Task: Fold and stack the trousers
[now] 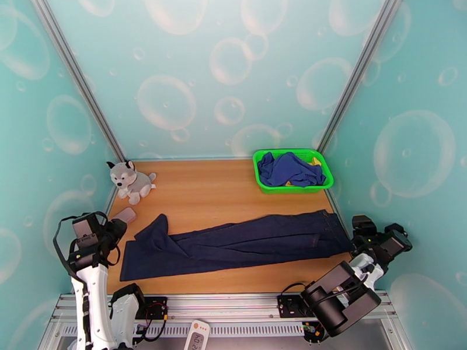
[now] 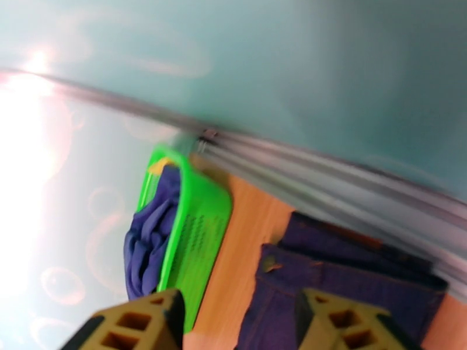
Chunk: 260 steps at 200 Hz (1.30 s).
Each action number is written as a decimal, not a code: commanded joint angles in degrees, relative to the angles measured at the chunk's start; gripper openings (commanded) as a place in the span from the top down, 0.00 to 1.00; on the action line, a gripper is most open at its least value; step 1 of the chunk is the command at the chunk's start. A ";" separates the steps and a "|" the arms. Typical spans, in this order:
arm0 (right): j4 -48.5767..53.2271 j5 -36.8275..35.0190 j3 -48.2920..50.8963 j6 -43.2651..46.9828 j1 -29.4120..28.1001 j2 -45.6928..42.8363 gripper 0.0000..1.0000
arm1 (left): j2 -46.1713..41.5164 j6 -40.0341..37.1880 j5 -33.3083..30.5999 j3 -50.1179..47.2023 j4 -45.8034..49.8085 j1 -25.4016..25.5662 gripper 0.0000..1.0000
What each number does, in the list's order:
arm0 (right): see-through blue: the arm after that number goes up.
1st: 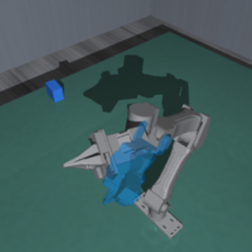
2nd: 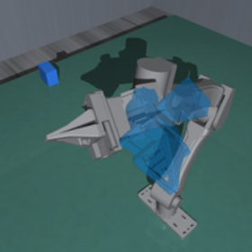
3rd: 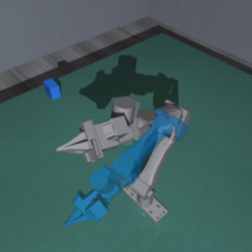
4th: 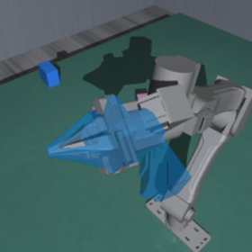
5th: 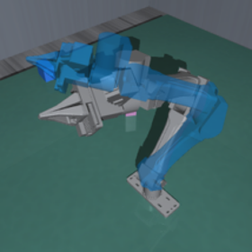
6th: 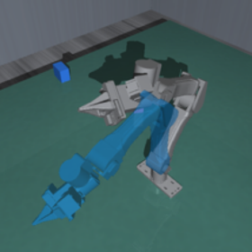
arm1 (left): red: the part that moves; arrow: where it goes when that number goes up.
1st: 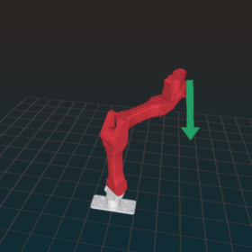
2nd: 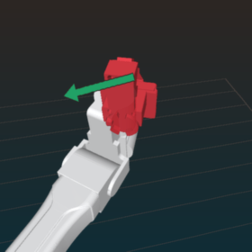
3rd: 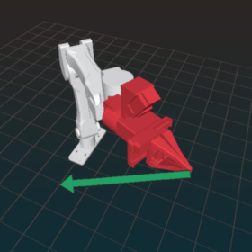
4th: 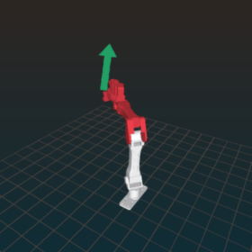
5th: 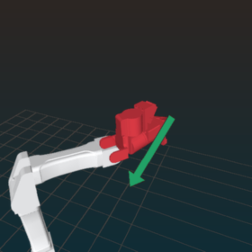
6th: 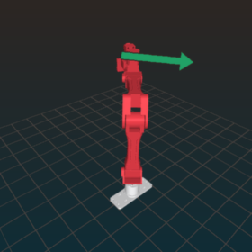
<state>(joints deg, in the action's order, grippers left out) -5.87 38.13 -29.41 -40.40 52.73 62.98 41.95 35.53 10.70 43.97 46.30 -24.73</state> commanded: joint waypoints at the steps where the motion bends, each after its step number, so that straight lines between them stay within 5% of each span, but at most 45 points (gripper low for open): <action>1: 6.85 -4.04 -3.50 7.28 -17.83 -1.03 0.46 | 3.70 -0.26 6.41 -1.84 -2.52 0.67 0.60; 20: 9.23 -7.87 -4.88 9.52 -34.77 1.61 0.46 | 9.81 -2.13 10.38 -2.33 -4.08 5.72 0.57; 42: 10.80 -8.75 -7.41 11.64 -49.98 8.28 0.46 | 13.55 -1.68 -1.49 -0.29 -3.10 14.52 0.53; 75: 12.08 -11.80 -9.47 13.18 -63.86 18.78 0.47 | 21.88 -1.96 -11.51 3.25 -4.03 17.35 0.53; 170: 4.46 -12.11 -2.85 9.11 -72.23 27.58 0.48 | 47.71 -5.16 -21.41 14.39 -8.29 33.39 0.45; 211: 6.60 -14.38 -3.01 9.97 -72.43 27.90 0.48 | 56.16 -3.56 -23.59 17.34 -6.81 35.23 0.58; 232: 7.34 -15.37 -3.09 10.17 -72.43 27.98 0.48 | 56.81 -2.25 -25.46 17.26 -5.85 35.54 0.83; 260: 8.12 -18.09 -2.82 8.92 -70.66 28.25 0.48 | 54.04 -1.69 -26.71 17.02 -5.16 35.55 1.00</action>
<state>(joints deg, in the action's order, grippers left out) -2.98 25.65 -34.00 -29.95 -19.05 88.53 98.50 32.95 -13.15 59.90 39.48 10.50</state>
